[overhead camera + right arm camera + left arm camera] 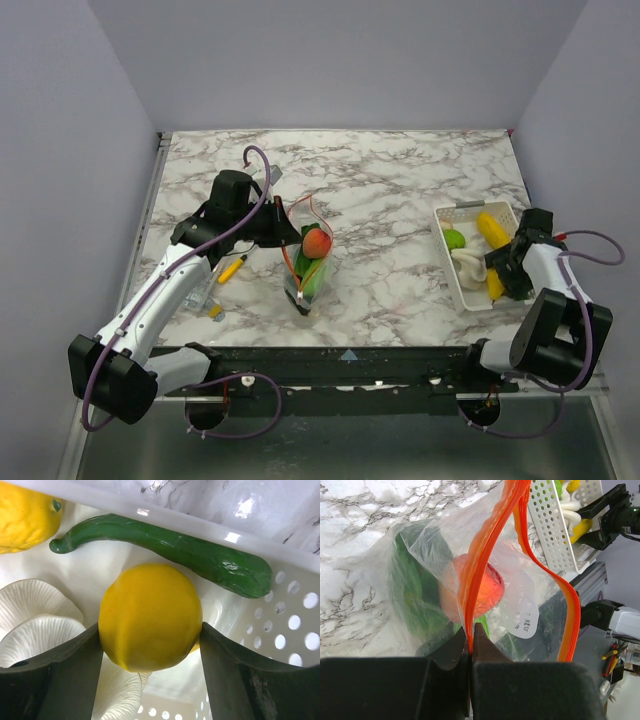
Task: Place the food in the zip-top bag and seal the zipper
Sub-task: Pick up the fake fruit from the bin.
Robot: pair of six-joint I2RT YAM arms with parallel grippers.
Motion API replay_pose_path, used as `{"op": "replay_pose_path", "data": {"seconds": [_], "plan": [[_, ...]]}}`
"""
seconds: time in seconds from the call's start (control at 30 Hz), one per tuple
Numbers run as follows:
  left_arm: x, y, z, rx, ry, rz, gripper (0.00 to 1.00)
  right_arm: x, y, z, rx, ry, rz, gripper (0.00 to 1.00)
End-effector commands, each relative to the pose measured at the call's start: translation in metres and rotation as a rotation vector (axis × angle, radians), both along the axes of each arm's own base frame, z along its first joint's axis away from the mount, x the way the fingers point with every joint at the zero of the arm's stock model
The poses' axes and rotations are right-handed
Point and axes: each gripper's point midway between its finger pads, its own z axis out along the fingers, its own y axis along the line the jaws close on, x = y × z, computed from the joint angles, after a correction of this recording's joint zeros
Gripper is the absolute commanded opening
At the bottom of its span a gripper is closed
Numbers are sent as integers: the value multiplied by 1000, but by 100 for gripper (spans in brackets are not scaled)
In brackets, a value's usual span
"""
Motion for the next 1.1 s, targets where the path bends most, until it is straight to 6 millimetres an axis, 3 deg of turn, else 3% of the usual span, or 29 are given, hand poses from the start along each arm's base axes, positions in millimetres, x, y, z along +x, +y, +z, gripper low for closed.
{"op": "replay_pose_path", "data": {"seconds": [0.0, 0.2, 0.4, 0.53, 0.6, 0.77, 0.9, 1.07], "plan": [[-1, -4, 3, -19, -7, -16, 0, -1, -12, 27, -80, -36, 7, 41], [-3, -4, 6, -22, -19, -17, 0, -1, -20, 63, -156, -78, 42, 16], [-2, -2, 7, -13, -27, -10, 0, 20, -12, 105, -156, -219, 139, 12], [-2, -2, 6, -11, -27, -7, 0, 47, 16, 141, -107, -384, 287, 8], [-2, -2, 5, -10, -24, -6, 0, 63, 45, 161, -76, -489, 413, 6], [0, -2, 3, -5, -21, -3, 0, 86, 158, 201, 53, -705, 751, 5], [2, 0, 2, 8, -27, 8, 0, 80, 246, 235, 155, -852, 969, 5], [4, 3, 0, 26, -28, 19, 0, 57, 331, 281, 321, -1038, 1144, 5]]}}
